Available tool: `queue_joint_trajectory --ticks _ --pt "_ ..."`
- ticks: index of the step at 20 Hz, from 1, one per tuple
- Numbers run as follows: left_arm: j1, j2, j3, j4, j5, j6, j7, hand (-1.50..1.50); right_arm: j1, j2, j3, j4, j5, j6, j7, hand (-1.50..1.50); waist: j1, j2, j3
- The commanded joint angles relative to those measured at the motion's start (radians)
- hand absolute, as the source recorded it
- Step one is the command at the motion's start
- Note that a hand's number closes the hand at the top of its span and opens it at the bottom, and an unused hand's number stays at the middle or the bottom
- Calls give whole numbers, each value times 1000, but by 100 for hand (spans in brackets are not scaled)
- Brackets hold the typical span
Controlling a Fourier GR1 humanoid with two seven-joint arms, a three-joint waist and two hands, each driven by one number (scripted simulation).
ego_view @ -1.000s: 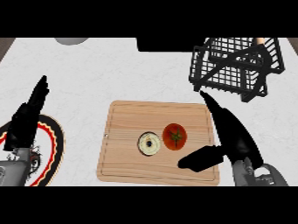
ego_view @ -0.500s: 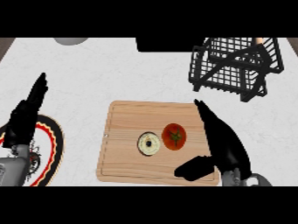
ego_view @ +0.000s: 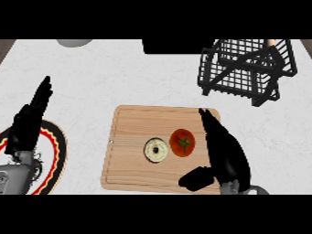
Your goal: Pick the tomato from the cutting board and place it in the tiered basket
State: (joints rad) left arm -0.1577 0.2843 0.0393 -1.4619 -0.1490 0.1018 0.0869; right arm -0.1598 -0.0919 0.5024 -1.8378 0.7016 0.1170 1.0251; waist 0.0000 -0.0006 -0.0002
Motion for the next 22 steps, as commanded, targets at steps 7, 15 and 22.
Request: queue_joint_trajectory --ticks 7,15,22 --pt "20 -12 22 -40 -22 -35 11 0 9 83 -39 107 50 17 -1 -150 2 0 0" --pt "48 -37 52 -66 -23 -45 -2 0 -49 91 -46 240 30 -33 -37 -150 4 1 0" --pt "-14 -9 94 33 -29 -81 -46 0 -126 92 -32 416 -23 -147 -107 -150 6 2 0"
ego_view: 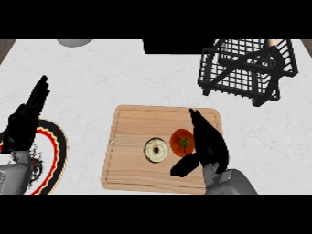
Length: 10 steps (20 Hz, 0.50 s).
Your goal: Pick the tomato from the cutting board and place it in the tiered basket
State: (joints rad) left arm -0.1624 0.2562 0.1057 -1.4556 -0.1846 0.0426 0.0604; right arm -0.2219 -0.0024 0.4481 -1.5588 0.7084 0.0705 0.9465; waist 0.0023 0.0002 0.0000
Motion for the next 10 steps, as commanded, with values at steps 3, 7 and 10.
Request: queue_joint_trajectory --ticks 3,7,10 --pt "-6 8 22 -33 15 -36 32 0 -99 2 21 143 -81 -73 10 -150 5 0 0" --pt "21 -49 -27 -86 -40 1 77 0 -42 2 -31 69 -82 15 -19 -150 0 -1 0" --pt "46 -44 -17 -22 -36 3 -25 0 -35 2 66 179 -133 35 -128 150 4 1 0"
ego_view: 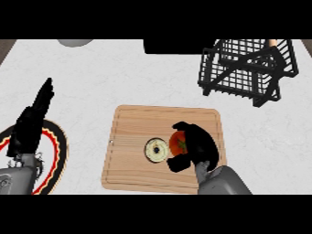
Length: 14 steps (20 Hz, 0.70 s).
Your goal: Pick the tomato from the cutting board and place it in the tiered basket
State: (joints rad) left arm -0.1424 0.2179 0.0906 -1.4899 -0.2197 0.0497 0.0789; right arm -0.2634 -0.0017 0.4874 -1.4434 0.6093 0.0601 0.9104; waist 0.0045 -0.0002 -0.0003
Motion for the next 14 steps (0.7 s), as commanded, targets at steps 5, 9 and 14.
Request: queue_joint_trajectory --ticks 5,9,14 --pt "-14 29 48 26 24 -36 -24 0 -34 -6 52 65 105 68 -84 150 -3 0 0" --pt "4 -5 20 14 -11 -9 -15 0 -30 1 -34 1 21 41 -106 150 -5 0 0" --pt "-25 5 39 35 -1 -23 -22 0 -112 1 102 11 -22 -150 36 150 2 1 0"
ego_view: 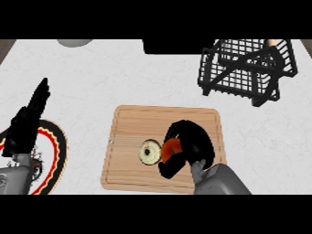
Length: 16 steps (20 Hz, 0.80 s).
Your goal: Pick the tomato from the cutting board and place it in the tiered basket
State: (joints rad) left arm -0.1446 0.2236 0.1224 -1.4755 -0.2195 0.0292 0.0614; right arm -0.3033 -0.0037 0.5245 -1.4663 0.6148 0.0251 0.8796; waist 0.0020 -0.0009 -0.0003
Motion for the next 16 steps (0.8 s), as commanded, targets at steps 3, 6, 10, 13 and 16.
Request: queue_joint_trajectory --ticks 3,6,10,13,16 --pt "-39 -33 -49 -5 -25 3 18 0 -355 4 100 262 -53 -184 192 150 48 10 0" --pt "-57 -29 -57 14 -27 -8 -7 0 -501 4 136 362 -49 -227 268 150 85 16 -1" --pt "-88 -24 -46 28 -17 -16 26 0 -583 3 156 320 -9 -446 303 150 72 8 0" --pt "-67 -9 -15 50 -2 -16 -6 0 -699 3 92 375 114 -500 308 150 55 5 -2" --pt "-48 -18 -26 22 -9 -10 9 0 -815 3 62 403 209 -505 379 150 46 -3 -2"
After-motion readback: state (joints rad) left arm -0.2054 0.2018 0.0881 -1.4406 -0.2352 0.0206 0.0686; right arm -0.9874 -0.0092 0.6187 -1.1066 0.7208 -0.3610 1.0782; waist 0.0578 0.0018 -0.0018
